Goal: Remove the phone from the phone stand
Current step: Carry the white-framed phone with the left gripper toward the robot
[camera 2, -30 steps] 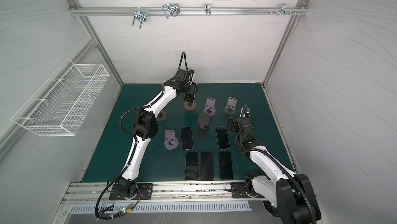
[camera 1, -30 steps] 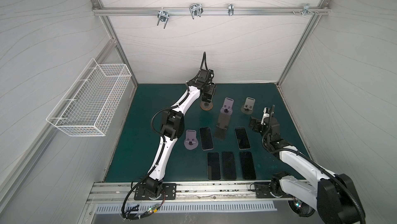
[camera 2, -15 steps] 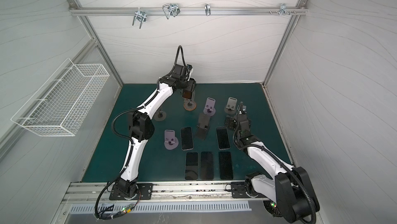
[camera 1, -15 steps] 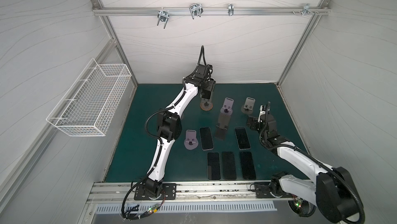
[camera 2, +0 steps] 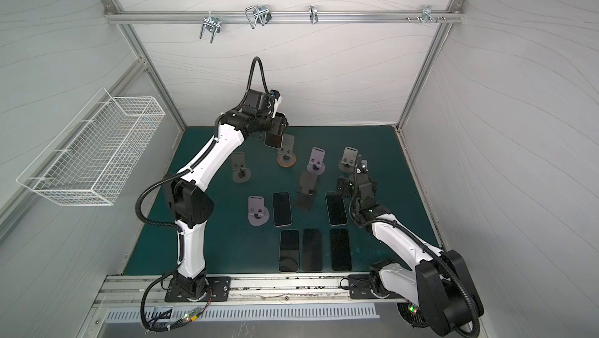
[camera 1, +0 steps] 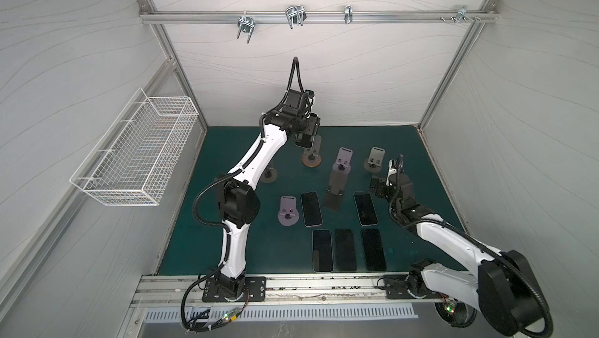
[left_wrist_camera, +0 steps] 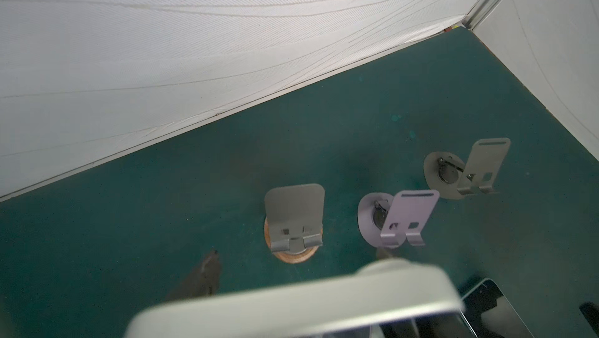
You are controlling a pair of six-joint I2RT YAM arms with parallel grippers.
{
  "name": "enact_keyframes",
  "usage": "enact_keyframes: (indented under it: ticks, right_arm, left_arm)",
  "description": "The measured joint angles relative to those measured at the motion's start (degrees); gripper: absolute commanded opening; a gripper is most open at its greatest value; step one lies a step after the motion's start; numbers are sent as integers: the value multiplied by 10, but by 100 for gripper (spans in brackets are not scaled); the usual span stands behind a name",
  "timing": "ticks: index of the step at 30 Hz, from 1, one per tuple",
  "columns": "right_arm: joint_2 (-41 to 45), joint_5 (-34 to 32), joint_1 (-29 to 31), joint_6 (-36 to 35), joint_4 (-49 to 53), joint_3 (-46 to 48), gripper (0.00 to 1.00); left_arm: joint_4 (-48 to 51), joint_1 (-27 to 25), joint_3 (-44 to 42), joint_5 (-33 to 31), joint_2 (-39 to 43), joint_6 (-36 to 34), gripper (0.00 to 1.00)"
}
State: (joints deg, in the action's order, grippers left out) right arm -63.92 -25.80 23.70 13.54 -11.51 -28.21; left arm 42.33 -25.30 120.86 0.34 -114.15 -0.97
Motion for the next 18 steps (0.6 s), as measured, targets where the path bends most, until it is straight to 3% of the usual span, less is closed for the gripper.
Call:
enact_keyframes:
  ticks: [9,18]
  right_arm:
    - [-9,-11,1,0,2,0,99]
    - [-18,-19,3,0,7,-14,99]
  left_arm:
    - [12,17,-241,-7,216,7,53]
    - [43,141,-431,20,351,20,53]
